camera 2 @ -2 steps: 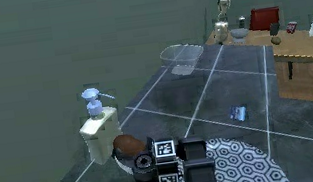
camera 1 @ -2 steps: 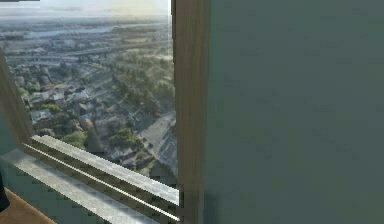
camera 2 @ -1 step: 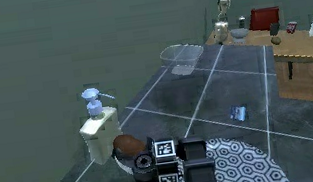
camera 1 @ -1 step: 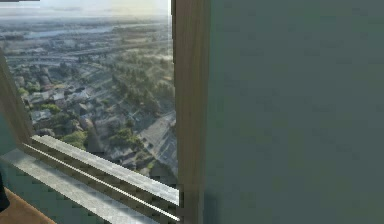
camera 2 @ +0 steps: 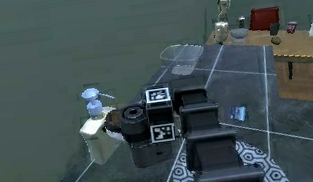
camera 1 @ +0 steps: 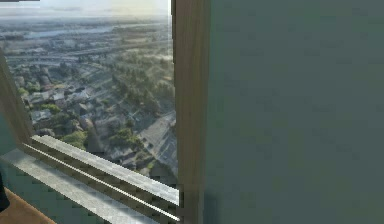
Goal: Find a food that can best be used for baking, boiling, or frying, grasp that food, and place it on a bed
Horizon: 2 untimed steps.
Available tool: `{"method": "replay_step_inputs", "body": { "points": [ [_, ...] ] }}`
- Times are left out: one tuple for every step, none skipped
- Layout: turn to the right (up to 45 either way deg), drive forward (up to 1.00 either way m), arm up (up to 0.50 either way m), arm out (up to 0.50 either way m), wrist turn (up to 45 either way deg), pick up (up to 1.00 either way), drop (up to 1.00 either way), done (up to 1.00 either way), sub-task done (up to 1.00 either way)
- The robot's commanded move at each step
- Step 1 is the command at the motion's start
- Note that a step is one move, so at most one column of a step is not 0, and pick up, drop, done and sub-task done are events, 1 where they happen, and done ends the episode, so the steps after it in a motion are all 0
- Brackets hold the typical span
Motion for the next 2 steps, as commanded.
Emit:
{"method": "replay_step_inputs", "body": {
  "points": [
    [0.0,0.00,0.02,0.00,0.0,0.00,0.00,0.00,0.00],
    [0.0,0.00,0.00,0.00,-45.0,0.00,0.00,0.00,0.00]
  ]
}}
